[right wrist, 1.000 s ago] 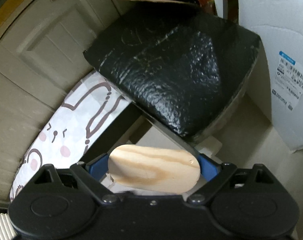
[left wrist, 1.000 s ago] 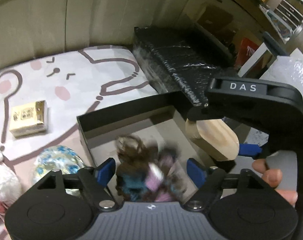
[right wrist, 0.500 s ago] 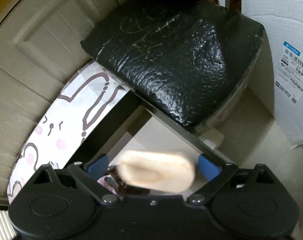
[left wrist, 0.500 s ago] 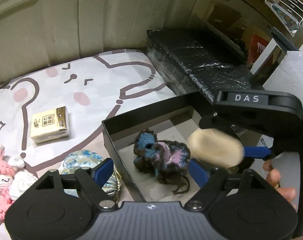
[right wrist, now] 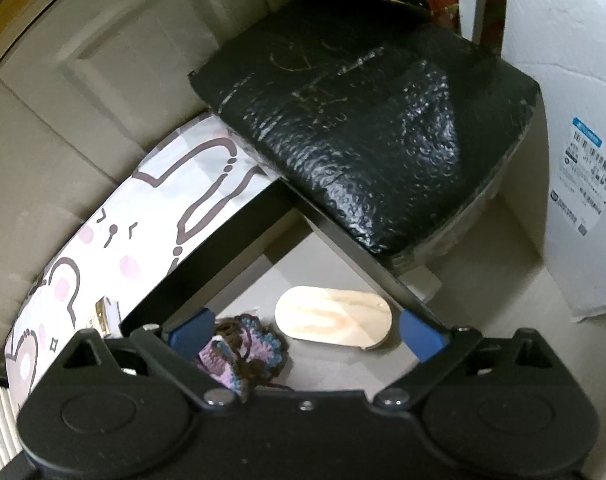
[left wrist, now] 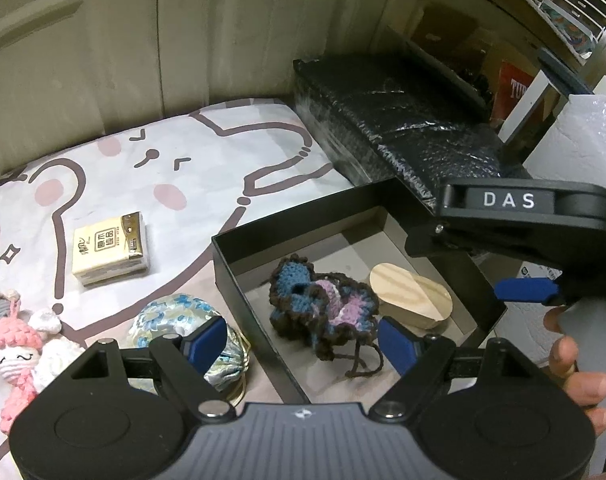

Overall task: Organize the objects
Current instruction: 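Release crochet piece into box with left tool while right tool drops wooden block in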

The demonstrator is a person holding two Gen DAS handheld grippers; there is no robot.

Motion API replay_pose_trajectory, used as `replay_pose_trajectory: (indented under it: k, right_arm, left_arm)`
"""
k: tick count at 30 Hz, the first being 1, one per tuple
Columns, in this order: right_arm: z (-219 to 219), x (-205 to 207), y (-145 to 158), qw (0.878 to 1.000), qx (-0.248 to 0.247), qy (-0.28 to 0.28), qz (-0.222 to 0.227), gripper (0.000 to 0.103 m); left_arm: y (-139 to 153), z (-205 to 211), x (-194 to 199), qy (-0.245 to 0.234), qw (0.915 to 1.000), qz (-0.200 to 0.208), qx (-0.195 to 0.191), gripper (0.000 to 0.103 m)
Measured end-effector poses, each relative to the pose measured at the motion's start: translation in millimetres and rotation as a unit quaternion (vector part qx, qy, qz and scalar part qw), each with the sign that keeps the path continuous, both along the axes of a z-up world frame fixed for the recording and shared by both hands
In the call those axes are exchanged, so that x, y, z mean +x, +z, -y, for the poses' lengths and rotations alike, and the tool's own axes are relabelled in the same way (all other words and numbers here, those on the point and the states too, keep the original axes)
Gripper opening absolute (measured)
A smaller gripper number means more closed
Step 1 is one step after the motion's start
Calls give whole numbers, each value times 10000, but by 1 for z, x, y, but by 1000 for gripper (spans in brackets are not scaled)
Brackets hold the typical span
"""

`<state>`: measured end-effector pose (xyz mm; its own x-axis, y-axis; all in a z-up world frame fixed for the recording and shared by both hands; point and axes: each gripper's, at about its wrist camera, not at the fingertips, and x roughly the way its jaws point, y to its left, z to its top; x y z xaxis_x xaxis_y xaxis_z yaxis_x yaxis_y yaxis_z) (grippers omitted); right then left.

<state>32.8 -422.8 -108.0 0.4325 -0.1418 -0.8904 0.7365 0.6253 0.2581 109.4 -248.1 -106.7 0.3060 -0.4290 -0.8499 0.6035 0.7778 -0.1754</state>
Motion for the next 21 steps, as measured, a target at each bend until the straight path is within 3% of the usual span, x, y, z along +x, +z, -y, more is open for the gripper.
replay_pose_trajectory:
  k: [21]
  right_arm:
    - [-15,-29,43,9923,-1032,654,194,101]
  left_arm:
    - [30,-15,-14,146,9992,353,-99,87]
